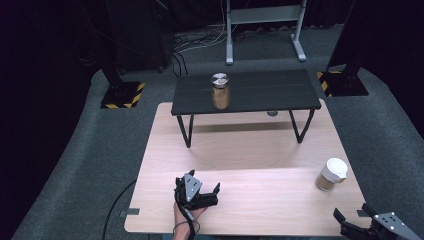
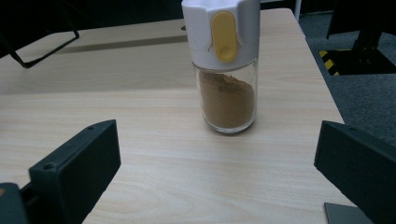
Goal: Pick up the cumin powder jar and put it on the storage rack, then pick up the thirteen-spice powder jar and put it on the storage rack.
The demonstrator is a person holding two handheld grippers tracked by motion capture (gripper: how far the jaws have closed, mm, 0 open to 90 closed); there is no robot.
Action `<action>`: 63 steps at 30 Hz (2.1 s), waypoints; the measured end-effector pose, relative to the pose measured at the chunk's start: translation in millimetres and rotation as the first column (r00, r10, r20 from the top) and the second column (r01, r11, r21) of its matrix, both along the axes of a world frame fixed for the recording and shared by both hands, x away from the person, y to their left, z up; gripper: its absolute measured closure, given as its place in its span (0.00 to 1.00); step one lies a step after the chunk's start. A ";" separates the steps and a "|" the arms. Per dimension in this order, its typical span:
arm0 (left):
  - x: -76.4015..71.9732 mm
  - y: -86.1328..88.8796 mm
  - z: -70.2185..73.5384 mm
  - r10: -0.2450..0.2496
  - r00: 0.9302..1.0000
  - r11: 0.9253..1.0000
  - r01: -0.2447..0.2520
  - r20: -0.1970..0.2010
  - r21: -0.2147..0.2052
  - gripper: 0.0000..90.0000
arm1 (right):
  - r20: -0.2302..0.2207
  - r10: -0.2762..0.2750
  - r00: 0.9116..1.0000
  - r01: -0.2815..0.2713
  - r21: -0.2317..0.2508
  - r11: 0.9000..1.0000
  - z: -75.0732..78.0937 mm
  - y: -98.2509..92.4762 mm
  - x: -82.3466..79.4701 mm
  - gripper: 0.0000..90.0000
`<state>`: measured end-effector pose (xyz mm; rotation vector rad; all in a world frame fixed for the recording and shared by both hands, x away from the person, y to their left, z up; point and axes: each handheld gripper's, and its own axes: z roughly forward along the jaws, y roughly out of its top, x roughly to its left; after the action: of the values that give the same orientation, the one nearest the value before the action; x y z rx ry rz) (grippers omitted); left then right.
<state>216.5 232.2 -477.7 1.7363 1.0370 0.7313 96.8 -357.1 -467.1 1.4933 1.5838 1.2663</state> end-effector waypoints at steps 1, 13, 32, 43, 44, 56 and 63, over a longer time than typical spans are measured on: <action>-1.6 1.1 -5.0 0.005 1.000 1.000 -0.006 -0.017 -0.011 0.00 | 0.002 0.000 1.000 0.000 0.000 1.000 0.3 0.4 -0.3 0.00; -7.0 14.8 -17.6 0.045 0.996 0.997 -0.049 -0.074 -0.058 0.00 | -0.027 -0.039 0.999 0.038 -0.041 0.998 3.1 9.6 9.8 0.00; 17.0 44.5 -20.5 -0.045 0.990 0.986 0.022 -0.134 -0.165 0.01 | 0.015 -0.054 0.998 0.055 -0.081 0.995 -15.2 14.9 31.6 0.00; 9.6 43.6 -24.6 -0.025 0.995 0.985 0.007 -0.099 -0.173 0.02 | 0.018 -0.032 0.999 0.033 -0.053 0.998 -29.0 18.0 61.3 0.00; 9.6 43.8 -24.7 -0.025 0.995 0.985 0.007 -0.098 -0.174 0.02 | 0.014 -0.028 1.000 0.029 -0.052 0.998 -29.7 17.8 64.3 0.00; 9.0 41.8 -24.2 -0.019 0.995 0.986 0.003 -0.096 -0.166 0.02 | 0.099 -0.048 0.994 0.055 -0.070 0.996 -44.8 23.9 88.1 0.00; 9.0 41.6 -24.0 -0.020 0.995 0.987 0.004 -0.096 -0.163 0.03 | 0.099 -0.021 0.995 0.029 -0.079 0.996 -44.6 21.7 101.4 0.00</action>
<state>225.6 273.8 -501.7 1.6486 1.1199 0.5422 198.2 -335.4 -511.7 1.3756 1.5297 1.2284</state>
